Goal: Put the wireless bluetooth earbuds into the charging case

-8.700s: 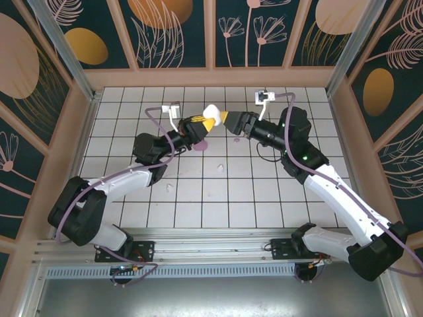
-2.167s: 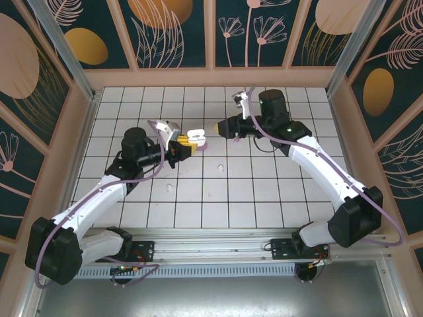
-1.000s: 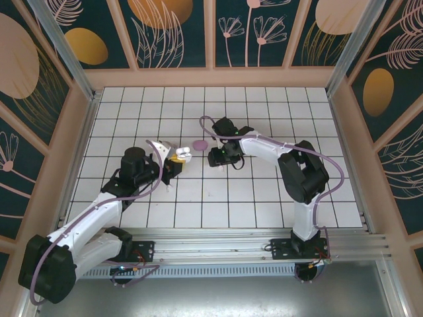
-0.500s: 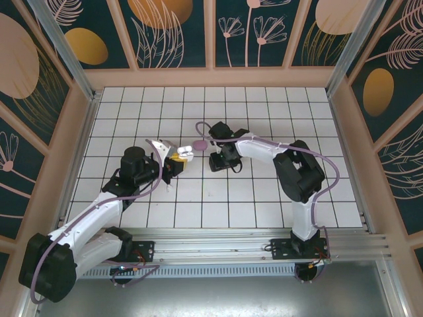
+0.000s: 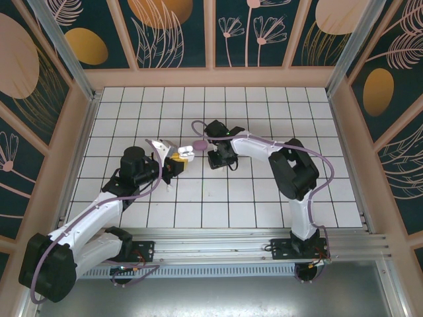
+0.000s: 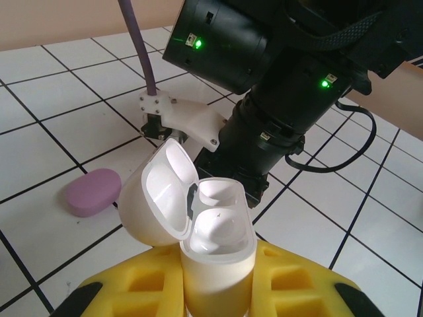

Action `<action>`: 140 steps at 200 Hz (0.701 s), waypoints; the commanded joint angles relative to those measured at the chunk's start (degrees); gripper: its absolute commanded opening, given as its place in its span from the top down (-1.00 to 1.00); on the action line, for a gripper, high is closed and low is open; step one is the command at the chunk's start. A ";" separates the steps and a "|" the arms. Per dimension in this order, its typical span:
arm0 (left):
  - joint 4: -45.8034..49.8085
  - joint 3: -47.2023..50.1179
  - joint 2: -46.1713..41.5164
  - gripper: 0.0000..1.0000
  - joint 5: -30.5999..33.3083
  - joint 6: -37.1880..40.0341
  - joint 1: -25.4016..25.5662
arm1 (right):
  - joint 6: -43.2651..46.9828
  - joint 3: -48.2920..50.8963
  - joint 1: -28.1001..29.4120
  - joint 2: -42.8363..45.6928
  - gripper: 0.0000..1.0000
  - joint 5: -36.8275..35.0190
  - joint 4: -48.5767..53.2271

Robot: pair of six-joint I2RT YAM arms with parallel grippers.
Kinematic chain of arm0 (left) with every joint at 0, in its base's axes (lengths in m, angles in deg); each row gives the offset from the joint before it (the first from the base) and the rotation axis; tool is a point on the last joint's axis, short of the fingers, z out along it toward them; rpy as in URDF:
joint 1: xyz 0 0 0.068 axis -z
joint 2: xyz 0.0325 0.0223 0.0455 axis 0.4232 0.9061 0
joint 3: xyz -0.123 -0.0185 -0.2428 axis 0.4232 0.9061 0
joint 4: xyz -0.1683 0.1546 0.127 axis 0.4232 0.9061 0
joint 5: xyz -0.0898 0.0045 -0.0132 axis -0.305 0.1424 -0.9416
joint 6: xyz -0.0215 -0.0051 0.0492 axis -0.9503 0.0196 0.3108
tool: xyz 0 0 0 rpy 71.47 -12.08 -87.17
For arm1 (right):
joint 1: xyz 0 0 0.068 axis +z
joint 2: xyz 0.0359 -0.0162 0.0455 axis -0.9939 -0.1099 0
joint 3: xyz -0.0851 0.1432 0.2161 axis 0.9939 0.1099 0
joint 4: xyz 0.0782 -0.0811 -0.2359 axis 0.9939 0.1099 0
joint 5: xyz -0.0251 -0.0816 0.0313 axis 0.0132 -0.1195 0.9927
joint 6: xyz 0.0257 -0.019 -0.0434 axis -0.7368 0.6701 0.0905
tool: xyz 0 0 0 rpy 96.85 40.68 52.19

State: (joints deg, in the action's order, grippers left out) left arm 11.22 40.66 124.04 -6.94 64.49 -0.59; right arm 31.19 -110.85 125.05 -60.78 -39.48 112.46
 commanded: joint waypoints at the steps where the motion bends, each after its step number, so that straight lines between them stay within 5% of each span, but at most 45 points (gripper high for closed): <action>1: -1.45 -0.09 0.31 1.00 -0.72 0.13 0.23 | 1.11 -1.42 0.47 -1.43 0.25 -1.56 3.21; 140: -1.08 -0.02 -0.56 1.00 -1.05 -0.19 0.17 | 0.65 -0.52 0.75 -2.71 0.31 -2.33 3.79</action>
State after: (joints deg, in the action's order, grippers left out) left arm 11.24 40.66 124.35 -6.94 64.49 -0.59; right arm 31.17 -110.89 125.25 -62.37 -40.77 114.12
